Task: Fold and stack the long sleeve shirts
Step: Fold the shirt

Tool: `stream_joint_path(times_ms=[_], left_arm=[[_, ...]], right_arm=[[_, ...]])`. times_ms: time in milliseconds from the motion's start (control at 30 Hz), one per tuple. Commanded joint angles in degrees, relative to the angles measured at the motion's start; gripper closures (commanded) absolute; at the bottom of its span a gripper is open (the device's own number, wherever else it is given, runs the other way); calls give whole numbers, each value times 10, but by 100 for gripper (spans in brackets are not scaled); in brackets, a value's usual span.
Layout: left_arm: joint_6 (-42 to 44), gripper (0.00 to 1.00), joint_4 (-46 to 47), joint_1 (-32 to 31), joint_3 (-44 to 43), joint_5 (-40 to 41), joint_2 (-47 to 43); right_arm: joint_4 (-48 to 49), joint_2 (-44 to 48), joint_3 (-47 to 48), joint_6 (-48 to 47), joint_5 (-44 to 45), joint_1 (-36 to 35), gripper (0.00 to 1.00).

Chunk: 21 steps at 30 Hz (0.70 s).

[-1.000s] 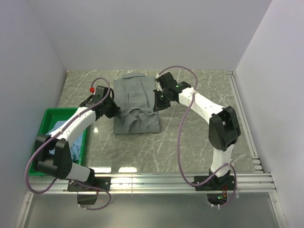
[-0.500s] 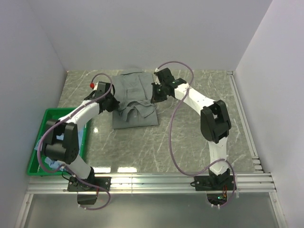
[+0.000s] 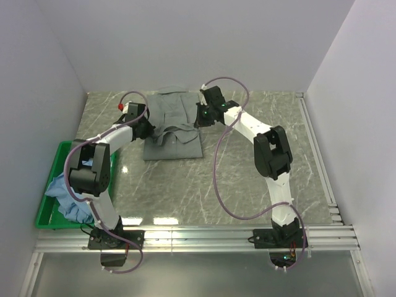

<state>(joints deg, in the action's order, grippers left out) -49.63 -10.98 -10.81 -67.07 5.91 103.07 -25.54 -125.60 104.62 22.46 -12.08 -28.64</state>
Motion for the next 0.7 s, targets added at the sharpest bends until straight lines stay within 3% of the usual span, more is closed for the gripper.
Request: stream_joint_path(times_ms=[0,467,633,667], left_arm=[[24,99,52,2,-33,5,2],[59,99,88,2,-57,15,42],[59,96,83,2,-69,16,68],[59,95,83,3,-72,16,71]], right_arm=[[33,-10,45,-4,4,12,99],[40,-52,83,-7,-10,26,96],[45,-68,88,-4,-19,33,87],[46,-68,88,1,-22,35,79]])
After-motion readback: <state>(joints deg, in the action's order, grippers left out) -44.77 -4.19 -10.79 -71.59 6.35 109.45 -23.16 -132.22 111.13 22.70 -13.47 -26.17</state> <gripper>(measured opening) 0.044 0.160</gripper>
